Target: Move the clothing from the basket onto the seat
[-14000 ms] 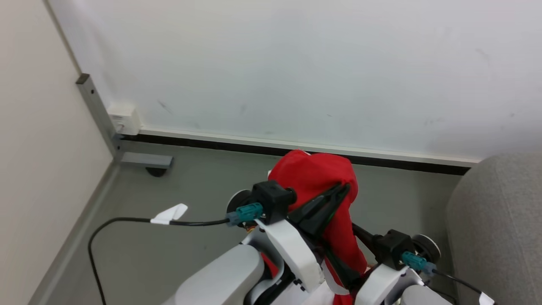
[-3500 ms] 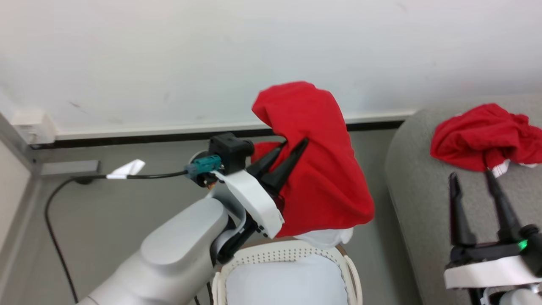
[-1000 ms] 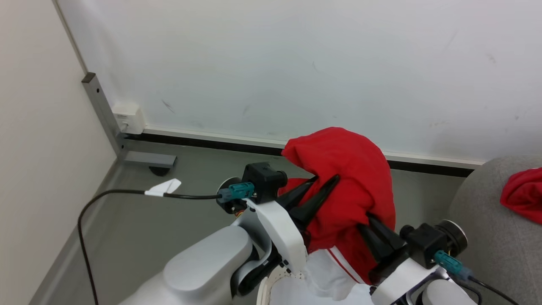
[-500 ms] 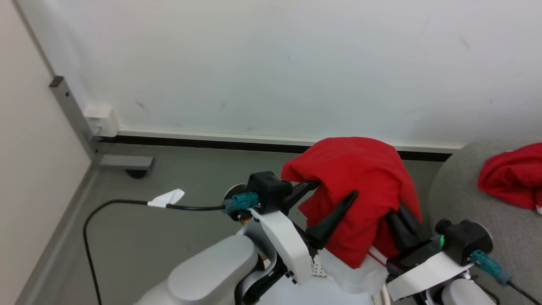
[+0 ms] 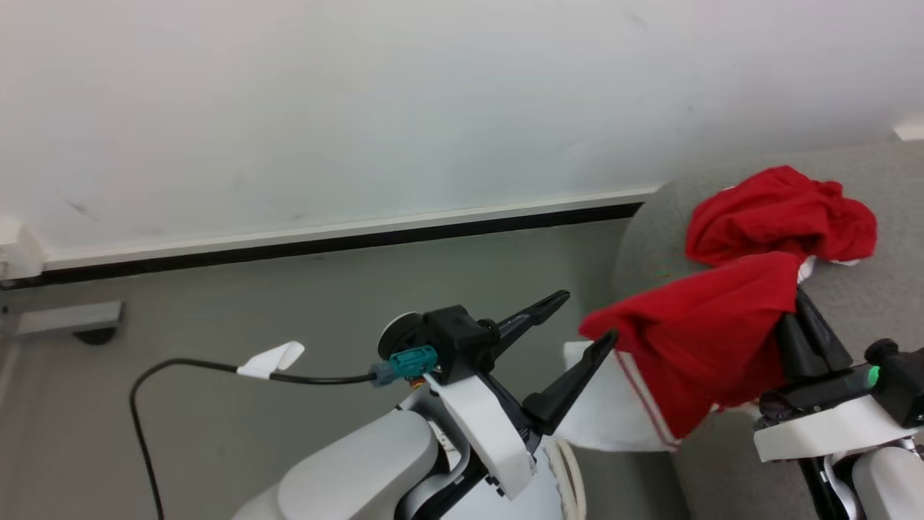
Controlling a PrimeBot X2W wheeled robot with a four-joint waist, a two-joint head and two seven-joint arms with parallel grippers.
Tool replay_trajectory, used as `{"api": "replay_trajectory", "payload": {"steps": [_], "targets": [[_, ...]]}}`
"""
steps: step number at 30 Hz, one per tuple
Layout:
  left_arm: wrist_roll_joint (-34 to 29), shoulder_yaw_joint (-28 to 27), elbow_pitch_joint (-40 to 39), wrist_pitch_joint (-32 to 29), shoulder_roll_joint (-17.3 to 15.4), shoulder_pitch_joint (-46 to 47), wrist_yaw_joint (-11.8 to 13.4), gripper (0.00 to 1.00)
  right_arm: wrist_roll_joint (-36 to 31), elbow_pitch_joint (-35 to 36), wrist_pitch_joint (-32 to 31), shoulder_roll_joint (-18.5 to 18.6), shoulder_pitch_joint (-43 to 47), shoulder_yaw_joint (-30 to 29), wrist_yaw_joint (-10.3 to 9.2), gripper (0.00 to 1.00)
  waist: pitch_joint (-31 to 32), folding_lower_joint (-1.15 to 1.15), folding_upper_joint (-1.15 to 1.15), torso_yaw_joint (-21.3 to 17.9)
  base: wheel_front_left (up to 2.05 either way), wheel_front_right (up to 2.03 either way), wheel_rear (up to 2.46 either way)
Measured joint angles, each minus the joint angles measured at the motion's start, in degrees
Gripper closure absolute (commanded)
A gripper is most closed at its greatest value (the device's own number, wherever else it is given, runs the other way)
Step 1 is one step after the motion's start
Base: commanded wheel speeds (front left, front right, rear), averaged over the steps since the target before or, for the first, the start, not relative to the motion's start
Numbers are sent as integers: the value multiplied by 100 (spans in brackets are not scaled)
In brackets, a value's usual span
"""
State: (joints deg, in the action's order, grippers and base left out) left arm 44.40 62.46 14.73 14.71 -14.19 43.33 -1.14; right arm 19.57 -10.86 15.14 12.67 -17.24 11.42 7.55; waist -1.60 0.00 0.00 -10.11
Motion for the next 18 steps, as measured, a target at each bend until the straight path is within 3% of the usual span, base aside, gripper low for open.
{"api": "replay_trajectory", "payload": {"steps": [10, 18], "targets": [[-444, -88, -247, 36, -31, -154, -85, 0, -198, 448, 0, 4, 344, -698, 0, 100, -258, 0, 0, -954, 0, 0, 0], [-697, -178, -238, 36, -21, -222, -137, 0, -250, 658, 0, -30, 449, -856, 0, 100, -465, 0, 0, -1329, 0, 0, 0]]}}
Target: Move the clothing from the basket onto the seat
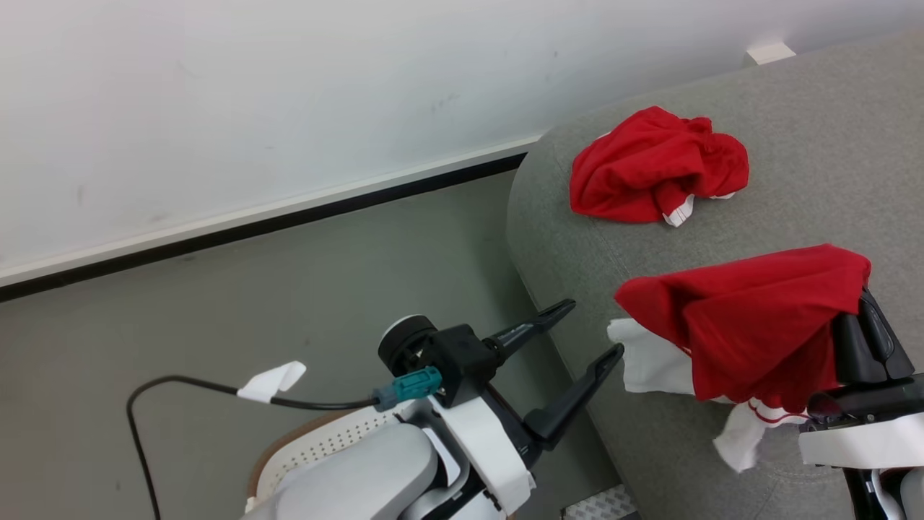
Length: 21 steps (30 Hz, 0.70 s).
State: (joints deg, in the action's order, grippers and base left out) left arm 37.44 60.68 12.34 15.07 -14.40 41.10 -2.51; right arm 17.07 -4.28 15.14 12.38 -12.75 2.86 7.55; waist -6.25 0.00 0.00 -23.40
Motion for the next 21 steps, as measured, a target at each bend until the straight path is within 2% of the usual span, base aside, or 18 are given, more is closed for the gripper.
{"api": "replay_trajectory", "payload": {"steps": [6, 10, 16, 21], "targets": [[-102, -12, 68, 0, -11, 6, -49, 0, 2, 93, -1, 88, -258, -32, 0, 100, -174, 0, 0, -28, 0, 0, 0], [-154, 21, 57, -22, -45, 98, -80, 0, 26, 133, 0, 339, -733, -193, 0, 100, -405, 0, 0, 35, 0, 0, 0], [-220, 29, -121, -183, -236, 346, -120, 0, 222, 4, -10, 811, -1457, -805, 0, 100, -975, 0, 0, 222, 0, 0, 0], [-434, 15, -320, -289, -508, 623, -151, 0, 468, -190, -55, 988, -2055, -1408, 0, 100, -1617, 1, 0, 412, 0, 0, 0]]}}
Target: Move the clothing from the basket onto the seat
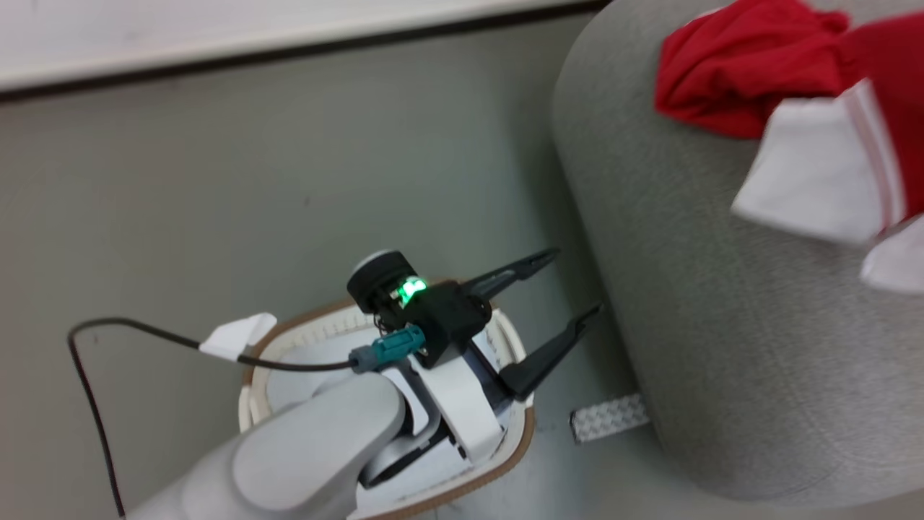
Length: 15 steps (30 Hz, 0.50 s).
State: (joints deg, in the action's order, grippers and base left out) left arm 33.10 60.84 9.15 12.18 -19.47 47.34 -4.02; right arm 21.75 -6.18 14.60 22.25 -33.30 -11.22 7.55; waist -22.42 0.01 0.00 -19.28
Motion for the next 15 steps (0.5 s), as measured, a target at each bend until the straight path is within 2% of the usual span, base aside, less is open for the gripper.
{"api": "replay_trajectory", "payload": {"steps": [8, 11, 15], "targets": [[-255, -43, -86, 53, -169, 324, -16, 0, -207, -474, -321, 422, -781, -901, 0, 100, -979, 1, 0, 309, 0, 0, 0], [-337, 2, -70, 98, -144, 412, -56, 0, -229, -920, -515, 617, -843, -905, 0, 100, -1255, 1, 0, 428, 0, 0, 0], [-367, 42, -5, 152, -104, 456, -100, 0, -255, -1699, -725, 661, -815, -772, 0, 100, -1550, 1, 0, 587, 0, 0, 0]]}}
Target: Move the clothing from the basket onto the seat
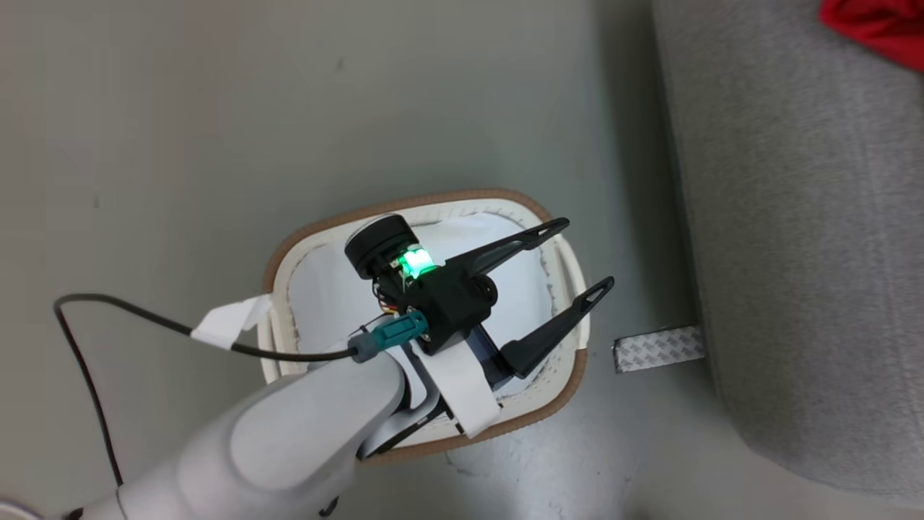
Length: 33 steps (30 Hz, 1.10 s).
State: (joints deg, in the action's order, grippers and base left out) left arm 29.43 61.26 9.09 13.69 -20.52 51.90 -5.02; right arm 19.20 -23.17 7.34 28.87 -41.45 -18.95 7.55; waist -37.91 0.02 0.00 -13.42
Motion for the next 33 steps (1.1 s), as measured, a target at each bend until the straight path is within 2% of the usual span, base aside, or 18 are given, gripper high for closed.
{"api": "replay_trajectory", "payload": {"steps": [6, 7, 9, 10, 11, 16, 22, 28, 33], "targets": [[-11, -16, 129, 57, 13, 76, -52, 0, -100, -1106, -439, 53, 77, 166, 0, 100, -276, 0, 0, 216, 0, 0, 0], [-11, -21, 143, 62, 14, 81, -55, 0, -130, -1248, -454, 51, 81, 192, 0, 95, -294, 0, 0, 244, 0, 0, 0], [-11, -41, 177, 86, 30, 89, -60, 0, -172, -1493, -510, 47, 71, 231, 0, 52, -299, 0, 0, 284, 0, 0, 0], [-10, -45, 200, 99, 31, 88, -76, 0, -211, -1595, -549, 42, 59, 271, 0, 5, -278, 0, 0, 290, 0, 0, 0], [-9, -58, 221, 101, 35, 86, -77, 0, -230, -1679, -553, 33, 44, 310, 0, 0, -245, -1, 0, 292, 0, 0, 0], [16, -153, 377, 129, 110, -82, -85, 0, -278, -1939, -775, 47, 18, 703, 0, 0, 66, -1, 0, 278, 0, 0, 0], [59, -420, 489, 136, 250, -525, -73, 0, -81, -1653, -1358, 406, 339, 1482, 1, 0, 737, -2, 0, 254, 0, 0, 0], [101, -845, 537, 138, 394, -1140, -49, 0, 65, -873, -1985, 972, 900, 1607, 1, 0, 1596, -2, 0, 284, 0, 0, 0], [129, -1312, 522, 140, 420, -1628, 40, 0, 196, 213, -2455, 1183, 1241, 1608, 1, 0, 2367, -4, 0, 352, 0, 0, 0]]}}
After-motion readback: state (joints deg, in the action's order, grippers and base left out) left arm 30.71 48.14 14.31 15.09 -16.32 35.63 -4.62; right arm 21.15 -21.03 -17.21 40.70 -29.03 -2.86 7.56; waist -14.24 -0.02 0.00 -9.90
